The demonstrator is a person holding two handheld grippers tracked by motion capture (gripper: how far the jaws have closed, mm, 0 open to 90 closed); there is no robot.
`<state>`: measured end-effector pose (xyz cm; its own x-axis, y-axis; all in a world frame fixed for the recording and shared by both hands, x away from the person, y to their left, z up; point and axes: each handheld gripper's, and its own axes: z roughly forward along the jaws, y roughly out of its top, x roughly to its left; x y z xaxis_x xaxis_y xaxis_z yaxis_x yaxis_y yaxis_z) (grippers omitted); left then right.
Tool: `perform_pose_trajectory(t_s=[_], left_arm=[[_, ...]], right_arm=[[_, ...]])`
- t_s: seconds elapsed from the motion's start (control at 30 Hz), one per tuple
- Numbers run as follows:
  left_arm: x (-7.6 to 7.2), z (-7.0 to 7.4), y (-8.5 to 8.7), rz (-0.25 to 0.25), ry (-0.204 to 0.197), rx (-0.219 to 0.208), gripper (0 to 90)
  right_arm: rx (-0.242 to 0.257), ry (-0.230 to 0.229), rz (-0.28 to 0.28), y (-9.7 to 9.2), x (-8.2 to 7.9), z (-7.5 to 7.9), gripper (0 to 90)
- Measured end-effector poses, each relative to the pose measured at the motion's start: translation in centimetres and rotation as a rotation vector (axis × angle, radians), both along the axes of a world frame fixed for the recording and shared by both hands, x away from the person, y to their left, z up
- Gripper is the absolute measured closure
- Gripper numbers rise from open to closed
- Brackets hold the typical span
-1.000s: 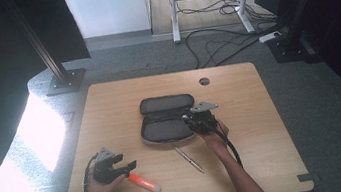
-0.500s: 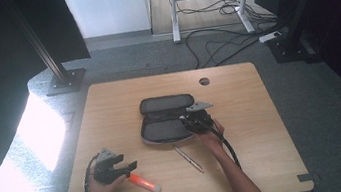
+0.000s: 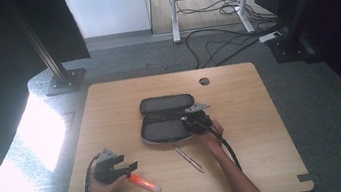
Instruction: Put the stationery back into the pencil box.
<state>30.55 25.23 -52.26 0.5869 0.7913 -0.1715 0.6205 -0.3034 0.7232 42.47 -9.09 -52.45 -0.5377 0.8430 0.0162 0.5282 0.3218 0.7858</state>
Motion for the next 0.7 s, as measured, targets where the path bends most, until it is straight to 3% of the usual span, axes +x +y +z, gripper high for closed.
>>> perform_pose_trajectory(t_s=[0.2,0.37,0.7], left_arm=[[0.0,0.0,-0.1,-0.001,0.001,0.003,30.8],[0.0,0.0,0.0,0.000,0.001,0.002,30.9],[0.0,0.0,0.1,0.006,0.001,-0.002,30.8]], right_arm=[[-0.051,0.012,0.007,0.3,0.1,-0.6,69.8],[-0.053,0.012,0.008,0.3,0.1,-0.6,64.2],[0.033,-0.030,0.002,-0.8,-1.0,1.0,54.6]])
